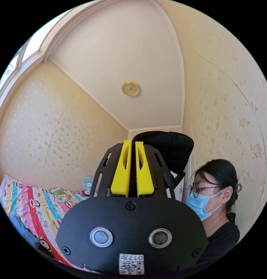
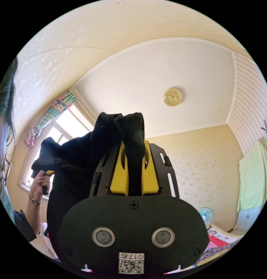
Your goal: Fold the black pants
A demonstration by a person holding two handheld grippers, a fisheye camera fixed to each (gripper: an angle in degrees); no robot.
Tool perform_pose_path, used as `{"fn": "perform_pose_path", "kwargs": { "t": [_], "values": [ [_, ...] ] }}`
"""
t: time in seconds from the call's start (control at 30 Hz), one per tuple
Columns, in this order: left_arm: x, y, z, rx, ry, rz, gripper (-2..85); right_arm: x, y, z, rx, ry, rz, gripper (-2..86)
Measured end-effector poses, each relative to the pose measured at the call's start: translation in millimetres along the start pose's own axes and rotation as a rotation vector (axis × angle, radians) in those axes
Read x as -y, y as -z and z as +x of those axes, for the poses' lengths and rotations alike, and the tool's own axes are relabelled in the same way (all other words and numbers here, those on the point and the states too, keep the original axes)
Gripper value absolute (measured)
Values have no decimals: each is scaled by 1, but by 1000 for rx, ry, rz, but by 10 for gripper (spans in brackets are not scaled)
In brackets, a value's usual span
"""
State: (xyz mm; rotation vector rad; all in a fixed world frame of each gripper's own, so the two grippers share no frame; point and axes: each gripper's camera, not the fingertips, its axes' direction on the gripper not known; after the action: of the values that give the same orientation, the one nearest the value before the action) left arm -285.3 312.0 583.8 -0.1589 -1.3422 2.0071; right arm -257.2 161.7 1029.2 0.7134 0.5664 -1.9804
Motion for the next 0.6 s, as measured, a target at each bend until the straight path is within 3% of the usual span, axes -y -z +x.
{"fn": "perform_pose_path", "kwargs": {
  "t": [0.27,0.37,0.47,0.53,0.6],
  "values": [
    [-69,-46,-122,54,146,-24,0,-132,-56,28,-155,-31,-113,80],
    [-78,-101,-209,128,251,-83,3,-195,-123,58,-303,-1,-231,80],
    [-55,-187,-335,263,355,-159,20,-269,-260,118,-412,86,-375,84],
    [-47,-239,-421,423,387,-240,38,-343,-408,187,-473,193,-744,97],
    [-70,-266,-499,563,463,-345,47,-403,-465,243,-437,101,-1031,102]
  ]
}}
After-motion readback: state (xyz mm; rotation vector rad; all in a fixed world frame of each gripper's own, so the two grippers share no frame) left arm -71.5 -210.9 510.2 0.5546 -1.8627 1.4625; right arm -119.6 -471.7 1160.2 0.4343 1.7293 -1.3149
